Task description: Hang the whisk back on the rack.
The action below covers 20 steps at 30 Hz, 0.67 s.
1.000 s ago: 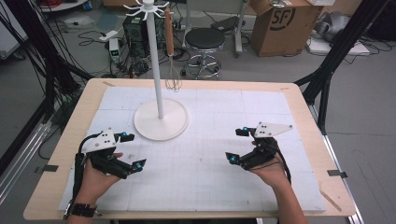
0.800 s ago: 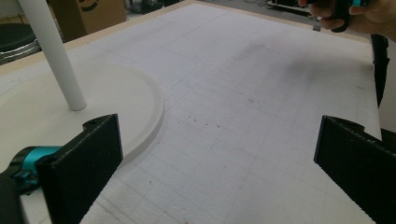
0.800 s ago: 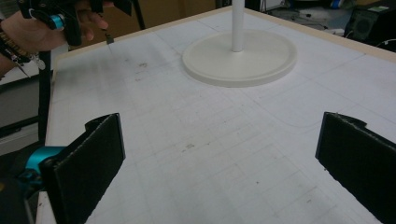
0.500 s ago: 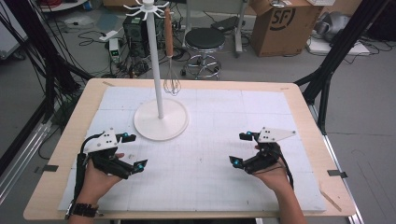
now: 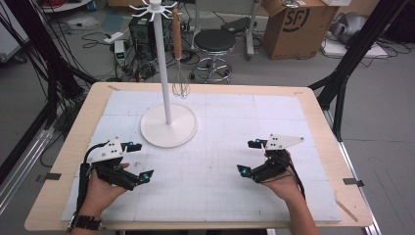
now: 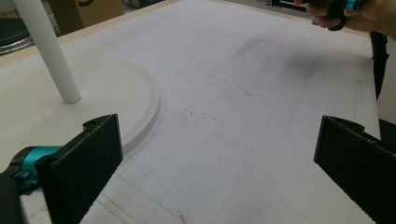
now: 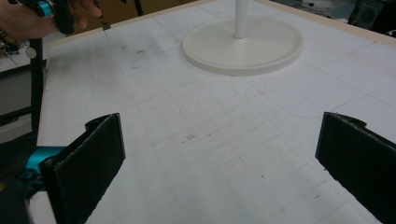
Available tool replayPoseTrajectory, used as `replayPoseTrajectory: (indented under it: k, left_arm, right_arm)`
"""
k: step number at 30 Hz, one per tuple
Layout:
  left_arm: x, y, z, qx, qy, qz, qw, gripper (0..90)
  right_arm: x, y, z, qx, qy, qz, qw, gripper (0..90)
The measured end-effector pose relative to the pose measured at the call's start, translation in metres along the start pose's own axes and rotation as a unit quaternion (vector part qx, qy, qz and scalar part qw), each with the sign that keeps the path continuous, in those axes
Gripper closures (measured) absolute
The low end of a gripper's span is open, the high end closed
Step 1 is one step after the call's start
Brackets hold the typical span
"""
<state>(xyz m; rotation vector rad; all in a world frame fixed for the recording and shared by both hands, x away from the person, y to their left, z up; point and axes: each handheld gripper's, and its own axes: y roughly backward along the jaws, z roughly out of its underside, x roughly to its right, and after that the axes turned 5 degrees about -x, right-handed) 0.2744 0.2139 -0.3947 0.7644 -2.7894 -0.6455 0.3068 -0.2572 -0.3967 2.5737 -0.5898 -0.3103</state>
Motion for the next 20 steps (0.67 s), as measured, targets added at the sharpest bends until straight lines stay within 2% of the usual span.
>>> replayPoseTrajectory:
  k: [8,20]
  left_arm:
    - [0.0001,0.0086,-0.0005,0.009,0.001,-0.009,0.9999,1.7]
    - [-0.0009,0.0032,-0.0012,0.003,0.001,-0.006,1.0000,1.7]
  right_arm:
    - [-0.0003,-0.0035,-0.0017,-0.002,0.001,0.001,1.0000,0.3]
    - [0.0012,0.0013,-0.0012,0.003,-0.004,0.002,1.0000,0.3]
